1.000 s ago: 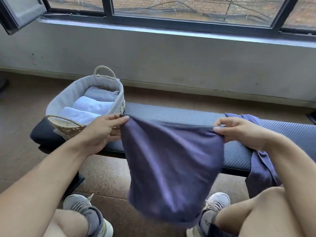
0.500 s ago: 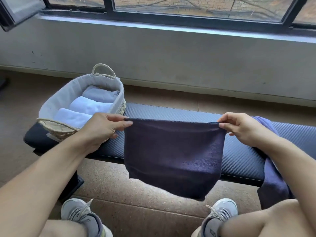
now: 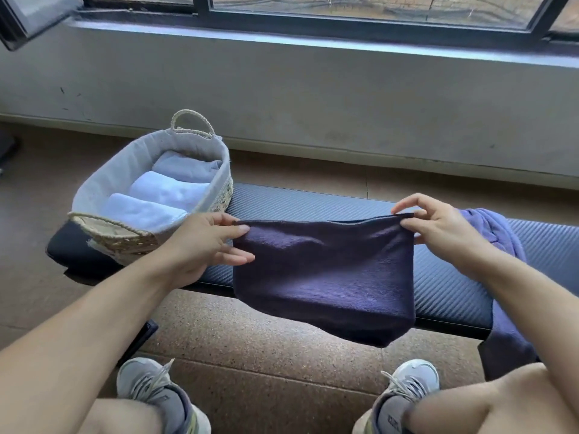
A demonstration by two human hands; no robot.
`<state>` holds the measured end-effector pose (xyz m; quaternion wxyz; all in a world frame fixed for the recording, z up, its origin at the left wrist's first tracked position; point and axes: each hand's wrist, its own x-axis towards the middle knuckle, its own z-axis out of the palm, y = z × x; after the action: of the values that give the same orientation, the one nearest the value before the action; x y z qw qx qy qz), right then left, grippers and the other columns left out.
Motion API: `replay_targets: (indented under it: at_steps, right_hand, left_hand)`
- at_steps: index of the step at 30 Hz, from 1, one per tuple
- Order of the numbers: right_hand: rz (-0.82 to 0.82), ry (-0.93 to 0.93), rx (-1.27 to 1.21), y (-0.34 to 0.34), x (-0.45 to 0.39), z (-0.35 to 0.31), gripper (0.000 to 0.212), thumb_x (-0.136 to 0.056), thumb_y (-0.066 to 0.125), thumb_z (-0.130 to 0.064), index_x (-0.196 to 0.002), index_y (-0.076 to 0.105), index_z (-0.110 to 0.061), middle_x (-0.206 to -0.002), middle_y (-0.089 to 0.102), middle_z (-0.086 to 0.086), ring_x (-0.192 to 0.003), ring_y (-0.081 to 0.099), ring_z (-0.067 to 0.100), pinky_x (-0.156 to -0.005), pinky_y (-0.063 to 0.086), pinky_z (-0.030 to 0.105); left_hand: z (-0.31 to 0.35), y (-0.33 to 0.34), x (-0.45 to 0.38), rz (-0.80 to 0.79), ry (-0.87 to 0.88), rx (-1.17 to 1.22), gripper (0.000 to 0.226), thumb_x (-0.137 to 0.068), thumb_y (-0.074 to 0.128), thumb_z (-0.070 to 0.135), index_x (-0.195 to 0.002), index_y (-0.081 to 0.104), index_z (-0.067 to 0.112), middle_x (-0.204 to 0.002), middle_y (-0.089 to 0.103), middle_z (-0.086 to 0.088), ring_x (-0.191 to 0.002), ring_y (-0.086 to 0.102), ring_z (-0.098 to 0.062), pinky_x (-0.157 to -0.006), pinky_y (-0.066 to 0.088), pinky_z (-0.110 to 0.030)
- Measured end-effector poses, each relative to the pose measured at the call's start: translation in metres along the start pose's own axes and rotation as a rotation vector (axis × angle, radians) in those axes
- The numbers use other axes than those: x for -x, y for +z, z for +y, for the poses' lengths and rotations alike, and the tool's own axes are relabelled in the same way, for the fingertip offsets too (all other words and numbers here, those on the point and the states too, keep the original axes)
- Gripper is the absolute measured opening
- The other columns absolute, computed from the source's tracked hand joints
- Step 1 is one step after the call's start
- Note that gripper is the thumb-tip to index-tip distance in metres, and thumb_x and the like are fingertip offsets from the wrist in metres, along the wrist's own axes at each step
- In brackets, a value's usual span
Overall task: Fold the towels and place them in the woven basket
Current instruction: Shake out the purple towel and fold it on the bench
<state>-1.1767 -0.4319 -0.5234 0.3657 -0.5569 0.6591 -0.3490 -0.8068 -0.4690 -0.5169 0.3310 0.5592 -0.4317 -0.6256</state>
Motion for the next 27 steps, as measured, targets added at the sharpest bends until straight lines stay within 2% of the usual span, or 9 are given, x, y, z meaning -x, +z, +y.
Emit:
replay_targets:
  at_steps: [2, 4, 8, 11, 14, 20, 22, 24, 27]
  right_hand:
    - [-0.013, -0.008, 0.060, 0.003, -0.002, -0.001, 0.039, -0.092, 0.048, 0.003, -0.095, 0.070, -0.029, -0.079, 0.055, 0.019, -0.074, 0.047, 0.024, -0.073, 0.043, 0.041]
    - [0.005, -0.008, 0.102, 0.005, -0.004, -0.001, 0.041, -0.090, 0.048, 0.001, -0.092, 0.074, -0.031, -0.086, 0.065, 0.026, -0.074, 0.049, 0.023, -0.072, 0.042, 0.040]
    - [0.041, 0.042, 0.114, 0.006, -0.001, -0.004, 0.034, -0.093, 0.057, -0.007, -0.089, 0.081, -0.031, -0.090, 0.078, 0.006, -0.081, 0.062, 0.014, -0.081, 0.053, 0.040]
    - [0.001, 0.078, 0.137, 0.004, 0.003, -0.005, 0.010, -0.087, 0.079, -0.021, -0.090, 0.081, -0.030, -0.084, 0.079, -0.010, -0.084, 0.071, 0.000, -0.076, 0.051, 0.018]
    - [0.029, 0.065, 0.172, 0.002, 0.000, 0.000, 0.006, -0.082, 0.084, -0.024, -0.088, 0.081, -0.026, -0.079, 0.077, -0.014, -0.075, 0.069, -0.008, -0.062, 0.044, 0.002]
    - [0.033, 0.055, 0.377, -0.002, -0.009, -0.002, 0.011, -0.088, 0.079, -0.022, -0.098, 0.081, -0.020, -0.090, 0.076, -0.007, -0.079, 0.063, -0.007, -0.059, 0.040, -0.002]
    - [-0.002, 0.061, 0.436, -0.002, -0.010, -0.003, 0.012, -0.090, 0.077, -0.023, -0.100, 0.081, -0.019, -0.095, 0.077, -0.005, -0.083, 0.067, 0.002, -0.060, 0.040, -0.002]
    - [-0.042, 0.077, 0.492, -0.003, -0.010, -0.004, 0.014, -0.092, 0.074, -0.024, -0.104, 0.081, -0.020, -0.100, 0.078, -0.004, -0.089, 0.067, 0.009, -0.060, 0.040, -0.002]
    - [-0.104, 0.093, 0.563, -0.006, -0.008, -0.004, 0.017, -0.091, 0.074, -0.025, -0.107, 0.080, -0.022, -0.102, 0.078, -0.006, -0.088, 0.065, 0.006, -0.062, 0.039, -0.003]
  left_hand:
    - [-0.001, 0.002, -0.002, 0.000, 0.001, 0.047, 0.010, -0.092, 0.068, 0.007, -0.099, 0.062, 0.003, -0.085, 0.069, -0.013, -0.062, 0.074, -0.027, -0.058, 0.062, -0.025]
    - [-0.003, 0.004, -0.003, 0.008, 0.019, 0.042, 0.016, -0.090, 0.072, 0.013, -0.098, 0.065, 0.001, -0.082, 0.072, -0.011, -0.061, 0.073, -0.025, -0.062, 0.063, -0.027]
    - [-0.007, 0.005, -0.006, 0.076, 0.056, -0.069, 0.018, -0.087, 0.075, 0.017, -0.094, 0.068, 0.003, -0.073, 0.071, -0.004, -0.056, 0.072, -0.017, -0.046, 0.053, -0.018]
    - [-0.008, 0.004, -0.007, 0.097, 0.062, -0.132, 0.016, -0.085, 0.078, 0.015, -0.094, 0.069, 0.004, -0.075, 0.071, -0.003, -0.054, 0.071, -0.015, -0.039, 0.045, -0.015]
    - [-0.008, 0.001, -0.008, 0.117, 0.067, -0.188, 0.017, -0.083, 0.080, 0.011, -0.094, 0.070, 0.004, -0.076, 0.074, -0.004, -0.052, 0.070, -0.013, -0.035, 0.037, -0.014]
    - [-0.003, -0.003, -0.009, 0.133, 0.081, -0.254, 0.020, -0.078, 0.084, 0.012, -0.091, 0.072, 0.005, -0.064, 0.073, 0.000, -0.050, 0.068, -0.008, -0.036, 0.031, -0.012]
    - [-0.002, -0.003, -0.010, 0.136, 0.080, -0.254, 0.021, -0.077, 0.085, 0.011, -0.091, 0.072, 0.004, -0.059, 0.071, 0.001, -0.047, 0.065, -0.007, -0.036, 0.031, -0.012]
    - [-0.003, -0.004, -0.010, 0.139, 0.084, -0.266, 0.021, -0.075, 0.086, 0.011, -0.089, 0.073, 0.004, -0.059, 0.070, 0.000, -0.046, 0.064, -0.006, -0.037, 0.032, -0.013]
    - [-0.004, -0.005, -0.011, 0.140, 0.091, -0.293, 0.023, -0.072, 0.088, 0.009, -0.088, 0.073, 0.003, -0.065, 0.071, -0.006, -0.048, 0.065, -0.008, -0.038, 0.036, -0.013]
